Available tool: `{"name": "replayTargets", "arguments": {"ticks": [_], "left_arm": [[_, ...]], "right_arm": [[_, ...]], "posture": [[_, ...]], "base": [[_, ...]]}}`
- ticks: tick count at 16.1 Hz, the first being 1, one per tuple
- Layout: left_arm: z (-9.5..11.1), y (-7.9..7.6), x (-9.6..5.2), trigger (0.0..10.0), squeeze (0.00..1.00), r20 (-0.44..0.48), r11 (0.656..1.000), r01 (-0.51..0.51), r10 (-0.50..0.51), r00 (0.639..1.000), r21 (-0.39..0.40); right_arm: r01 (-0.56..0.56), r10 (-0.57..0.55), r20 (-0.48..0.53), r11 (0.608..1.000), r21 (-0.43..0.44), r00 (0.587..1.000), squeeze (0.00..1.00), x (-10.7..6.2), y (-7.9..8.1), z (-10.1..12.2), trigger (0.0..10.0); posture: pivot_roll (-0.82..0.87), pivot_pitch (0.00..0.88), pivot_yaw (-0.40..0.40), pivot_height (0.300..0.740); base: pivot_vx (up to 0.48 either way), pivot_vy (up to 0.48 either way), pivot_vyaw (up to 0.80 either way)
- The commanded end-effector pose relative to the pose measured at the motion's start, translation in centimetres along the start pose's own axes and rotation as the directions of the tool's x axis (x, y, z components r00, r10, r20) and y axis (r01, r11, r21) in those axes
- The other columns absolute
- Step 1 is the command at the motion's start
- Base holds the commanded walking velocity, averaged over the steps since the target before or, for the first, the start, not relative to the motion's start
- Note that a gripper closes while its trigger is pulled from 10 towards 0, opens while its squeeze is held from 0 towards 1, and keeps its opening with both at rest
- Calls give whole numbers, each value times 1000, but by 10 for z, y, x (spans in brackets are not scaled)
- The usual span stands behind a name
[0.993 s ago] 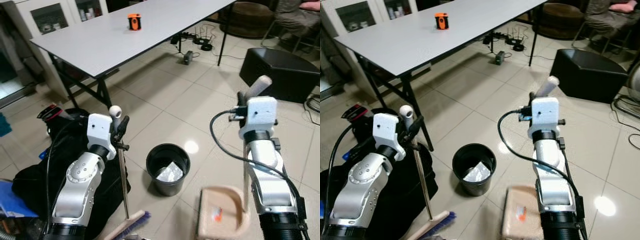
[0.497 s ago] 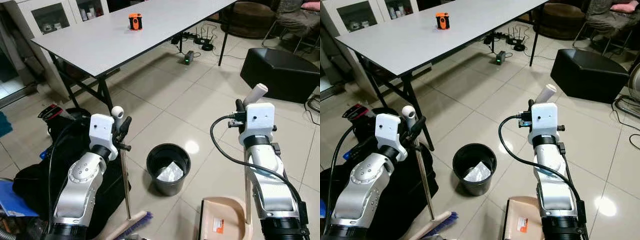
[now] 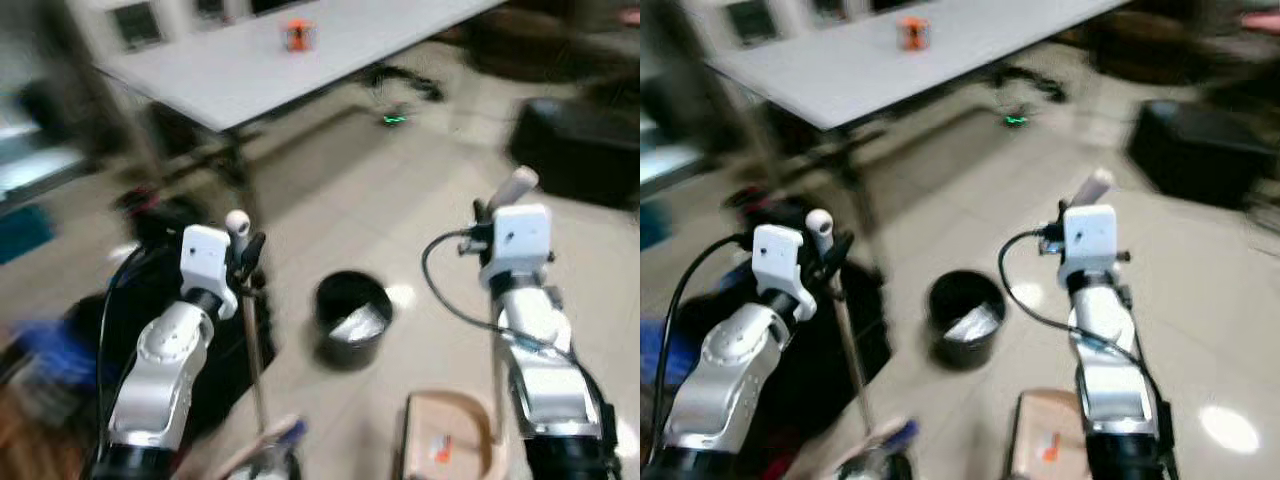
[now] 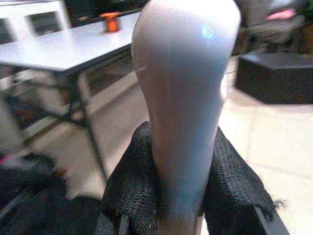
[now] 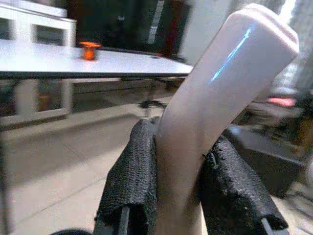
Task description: Sweep floor
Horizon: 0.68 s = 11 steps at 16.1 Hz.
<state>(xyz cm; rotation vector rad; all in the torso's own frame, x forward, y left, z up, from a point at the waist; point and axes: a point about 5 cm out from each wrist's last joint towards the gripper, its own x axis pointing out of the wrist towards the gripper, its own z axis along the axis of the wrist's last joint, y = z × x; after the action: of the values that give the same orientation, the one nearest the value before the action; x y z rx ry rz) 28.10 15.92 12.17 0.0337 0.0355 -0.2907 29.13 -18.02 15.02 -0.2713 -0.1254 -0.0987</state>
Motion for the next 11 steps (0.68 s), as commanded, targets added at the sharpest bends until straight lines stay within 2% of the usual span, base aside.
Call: {"name": "replayTargets", "arguments": {"ticks": [1,4,11], "left_arm": [[7,4,1,10000,0,20,1000,-3,2,1000,19],[7,3,2,10000,0,14,1000,3,-4,1000,24],[9,0,6,10000,0,14,999,36,-36,999,12]], "right_arm": [[4,-4,19,1000,0,1000,0,-1,0,6,10000],[22,-22,-23,1000,16,1000,0,-2,-2,1,10000],[77,-75,-63,997,33,995,0,-5,-11,-1,10000]], "posture": [[31,0,72,740],[28,0,77,740],[25,0,82,740]], "base": [[-285,0,0],[-81,0,0],[0,0,-800]]}}
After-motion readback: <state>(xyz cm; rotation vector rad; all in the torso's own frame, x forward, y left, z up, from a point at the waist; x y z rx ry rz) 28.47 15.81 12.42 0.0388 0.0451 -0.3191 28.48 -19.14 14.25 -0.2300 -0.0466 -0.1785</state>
